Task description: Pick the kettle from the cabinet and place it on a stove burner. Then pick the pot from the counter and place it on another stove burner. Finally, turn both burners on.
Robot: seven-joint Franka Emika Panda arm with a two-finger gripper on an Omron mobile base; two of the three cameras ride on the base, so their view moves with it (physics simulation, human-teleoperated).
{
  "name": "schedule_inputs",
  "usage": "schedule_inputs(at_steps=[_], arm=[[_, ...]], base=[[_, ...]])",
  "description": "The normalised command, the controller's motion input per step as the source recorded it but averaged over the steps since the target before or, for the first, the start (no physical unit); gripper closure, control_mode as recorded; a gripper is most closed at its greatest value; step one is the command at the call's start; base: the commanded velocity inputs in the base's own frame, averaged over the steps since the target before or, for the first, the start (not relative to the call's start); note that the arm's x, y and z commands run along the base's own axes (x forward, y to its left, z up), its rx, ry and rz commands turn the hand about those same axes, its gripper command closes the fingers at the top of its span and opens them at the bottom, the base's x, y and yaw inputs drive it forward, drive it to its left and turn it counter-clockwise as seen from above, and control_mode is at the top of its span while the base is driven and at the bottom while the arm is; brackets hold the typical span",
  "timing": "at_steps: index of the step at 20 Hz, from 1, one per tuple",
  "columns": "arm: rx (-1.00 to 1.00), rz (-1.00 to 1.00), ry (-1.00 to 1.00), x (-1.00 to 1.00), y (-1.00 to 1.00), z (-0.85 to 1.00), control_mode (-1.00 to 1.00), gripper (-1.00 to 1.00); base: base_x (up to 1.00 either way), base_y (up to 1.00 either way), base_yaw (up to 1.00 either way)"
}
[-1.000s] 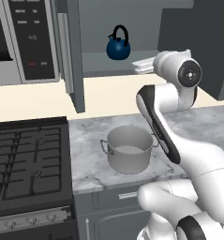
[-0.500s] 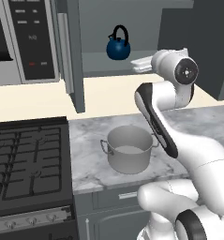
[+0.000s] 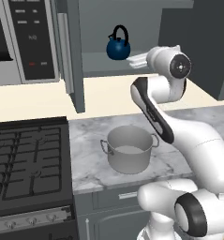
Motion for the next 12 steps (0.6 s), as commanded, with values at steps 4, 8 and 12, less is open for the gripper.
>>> schedule_inputs(at_steps=[4,8,12], arm=[[0.0,0.08,0.0,0.35,0.01,0.04,-1.0,-1.0],[0.0,0.06,0.0,0.29,0.0,0.06,-1.0,-1.0],[0.0,0.05,0.0,0.34,0.0,0.06,-1.0,-1.0]], base=[[0.0,0.0,0.0],[0.0,0.0,0.0],[0.0,0.0,0.0]])
